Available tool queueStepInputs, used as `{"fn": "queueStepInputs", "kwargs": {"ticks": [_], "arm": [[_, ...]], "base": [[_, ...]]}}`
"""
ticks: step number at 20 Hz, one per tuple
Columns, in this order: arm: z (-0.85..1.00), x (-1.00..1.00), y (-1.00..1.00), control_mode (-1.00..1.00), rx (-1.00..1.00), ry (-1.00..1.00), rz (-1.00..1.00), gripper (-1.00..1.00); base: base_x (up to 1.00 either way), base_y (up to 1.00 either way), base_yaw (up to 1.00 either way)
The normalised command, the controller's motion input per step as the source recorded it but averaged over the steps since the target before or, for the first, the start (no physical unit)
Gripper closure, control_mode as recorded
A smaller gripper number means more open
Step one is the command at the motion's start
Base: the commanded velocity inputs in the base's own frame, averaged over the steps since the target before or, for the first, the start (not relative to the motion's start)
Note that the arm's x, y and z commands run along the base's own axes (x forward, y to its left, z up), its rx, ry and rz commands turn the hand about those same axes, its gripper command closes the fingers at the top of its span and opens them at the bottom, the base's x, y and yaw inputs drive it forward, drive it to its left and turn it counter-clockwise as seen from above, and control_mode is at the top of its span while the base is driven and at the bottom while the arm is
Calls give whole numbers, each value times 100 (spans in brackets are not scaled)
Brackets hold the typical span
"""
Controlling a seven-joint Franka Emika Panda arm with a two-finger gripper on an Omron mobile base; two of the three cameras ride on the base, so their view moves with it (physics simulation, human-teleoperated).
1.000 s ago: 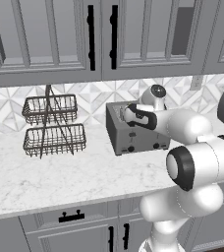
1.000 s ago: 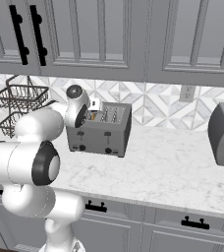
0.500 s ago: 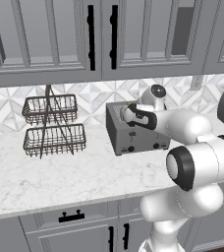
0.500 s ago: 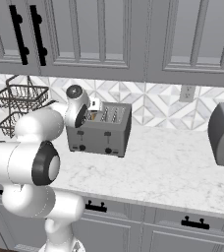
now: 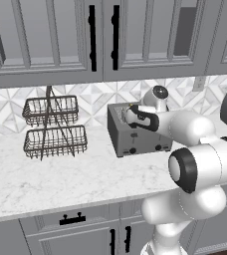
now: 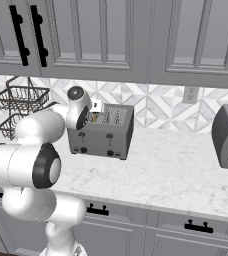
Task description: Start the toaster. Once the lever pops up, take the bread to the plate on the dining counter.
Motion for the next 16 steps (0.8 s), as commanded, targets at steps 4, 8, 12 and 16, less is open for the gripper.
{"fn": "queueStepInputs", "kwargs": {"ticks": [4, 8, 12, 16], "arm": [[0, 0, 0, -100, 0, 0, 0, -100], [0, 0, 0, -100, 0, 0, 0, -100], [0, 0, 0, -100, 0, 0, 0, -100], [0, 0, 0, -100, 0, 0, 0, -100]], "base": [[0, 0, 0], [0, 0, 0], [0, 0, 0], [0, 0, 0]]}}
